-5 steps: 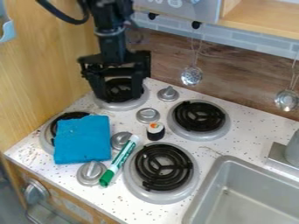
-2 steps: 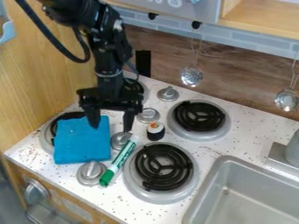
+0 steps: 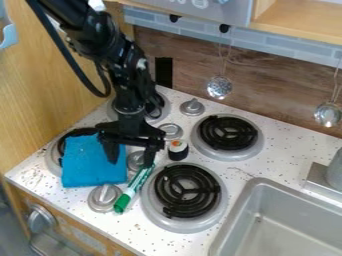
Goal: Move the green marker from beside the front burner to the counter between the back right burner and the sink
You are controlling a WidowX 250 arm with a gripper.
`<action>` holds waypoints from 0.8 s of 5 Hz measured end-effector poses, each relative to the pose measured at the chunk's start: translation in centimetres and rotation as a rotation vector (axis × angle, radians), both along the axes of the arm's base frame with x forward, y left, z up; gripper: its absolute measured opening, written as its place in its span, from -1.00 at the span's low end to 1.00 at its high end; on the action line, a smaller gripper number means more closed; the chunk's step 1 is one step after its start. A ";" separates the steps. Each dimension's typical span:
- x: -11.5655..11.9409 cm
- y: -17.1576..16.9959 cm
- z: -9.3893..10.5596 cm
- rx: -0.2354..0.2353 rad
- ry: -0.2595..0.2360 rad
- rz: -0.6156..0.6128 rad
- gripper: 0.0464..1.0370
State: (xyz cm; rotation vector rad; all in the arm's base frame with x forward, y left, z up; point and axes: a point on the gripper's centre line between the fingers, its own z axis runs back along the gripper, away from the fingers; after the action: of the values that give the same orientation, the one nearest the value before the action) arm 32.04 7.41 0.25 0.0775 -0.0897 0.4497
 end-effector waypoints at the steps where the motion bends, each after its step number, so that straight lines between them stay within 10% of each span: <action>1: 0.1 -0.8 -1.1 -0.010 -0.013 -0.020 0.93; 4: 0.1 -0.9 -2.7 -0.026 0.048 -0.108 0.93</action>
State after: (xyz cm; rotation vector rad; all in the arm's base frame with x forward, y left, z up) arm 32.10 6.49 -2.48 0.0574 -0.0403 0.3412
